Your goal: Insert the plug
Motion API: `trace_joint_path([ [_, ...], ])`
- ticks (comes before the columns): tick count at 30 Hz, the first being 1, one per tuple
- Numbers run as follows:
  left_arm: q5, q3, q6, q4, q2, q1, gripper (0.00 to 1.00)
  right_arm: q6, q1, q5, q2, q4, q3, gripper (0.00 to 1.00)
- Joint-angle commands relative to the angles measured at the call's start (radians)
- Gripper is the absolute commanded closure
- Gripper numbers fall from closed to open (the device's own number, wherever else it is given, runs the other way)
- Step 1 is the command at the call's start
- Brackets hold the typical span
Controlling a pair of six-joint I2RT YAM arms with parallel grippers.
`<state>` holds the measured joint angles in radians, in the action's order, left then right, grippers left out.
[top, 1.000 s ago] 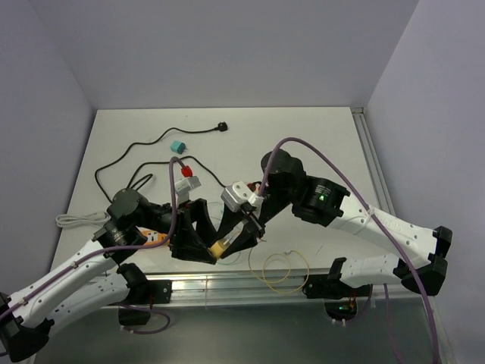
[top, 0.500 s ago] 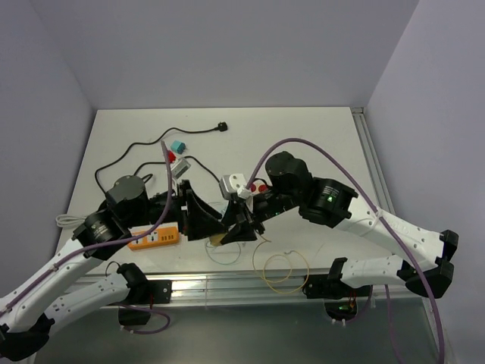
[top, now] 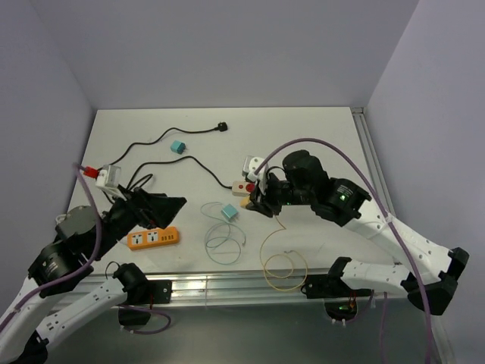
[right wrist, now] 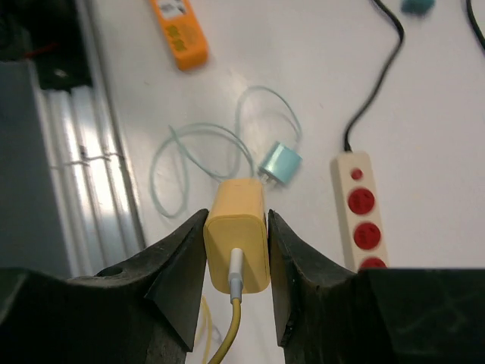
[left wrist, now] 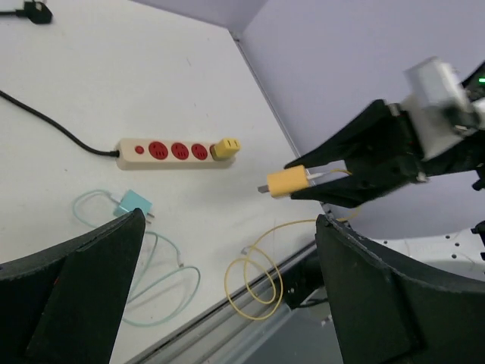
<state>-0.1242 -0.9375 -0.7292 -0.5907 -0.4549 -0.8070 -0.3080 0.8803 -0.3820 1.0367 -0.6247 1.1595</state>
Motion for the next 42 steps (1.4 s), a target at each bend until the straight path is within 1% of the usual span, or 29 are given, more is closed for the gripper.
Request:
trace_joint_path([
  [1,-0.097,0.029,0.024,0.012,0.042,0.002,0.01,-0.091,-0.07,0.113,0.107,-0.068,0.075,1.0],
  [2,-0.089,0.038,0.022,0.02,0.056,0.002,0.0,-0.101,-0.098,0.136,0.137,-0.108,0.121,1.0],
  [5,-0.077,0.065,0.021,0.041,0.067,0.002,0.0,-0.184,-0.138,0.167,0.229,-0.138,0.161,1.0],
  [7,-0.065,0.087,0.019,0.06,0.067,0.0,0.0,-0.221,-0.214,0.157,0.304,-0.147,0.18,1.0],
  [9,-0.048,0.101,0.022,0.077,0.068,0.002,0.0,-0.235,-0.294,0.178,0.354,-0.156,0.201,1.0],
  [10,-0.045,0.114,0.024,0.087,0.067,0.002,0.01,-0.268,-0.308,0.175,0.402,-0.176,0.21,1.0],
  [14,-0.019,0.134,0.031,0.12,0.064,0.0,0.0,-0.336,-0.333,0.108,0.483,-0.176,0.23,1.0],
  [16,-0.015,0.132,0.036,0.121,0.058,0.002,0.0,-0.37,-0.333,0.109,0.532,-0.182,0.244,1.0],
  [20,-0.025,0.135,0.057,0.121,0.047,0.002,0.0,-0.396,-0.349,0.109,0.64,-0.279,0.357,1.0],
  [24,-0.031,0.155,0.059,0.138,0.051,0.002,0.01,-0.385,-0.36,0.114,0.732,-0.331,0.419,1.0],
  [29,-0.025,0.174,0.065,0.149,0.039,0.0,0.0,-0.362,-0.369,0.15,0.772,-0.323,0.396,1.0],
  [32,-0.025,0.167,0.071,0.146,0.025,0.002,0.01,-0.355,-0.369,0.15,0.76,-0.288,0.349,1.0],
  [42,0.006,0.18,0.062,0.163,0.005,0.0,0.0,-0.345,-0.382,0.152,0.746,-0.251,0.279,1.0],
])
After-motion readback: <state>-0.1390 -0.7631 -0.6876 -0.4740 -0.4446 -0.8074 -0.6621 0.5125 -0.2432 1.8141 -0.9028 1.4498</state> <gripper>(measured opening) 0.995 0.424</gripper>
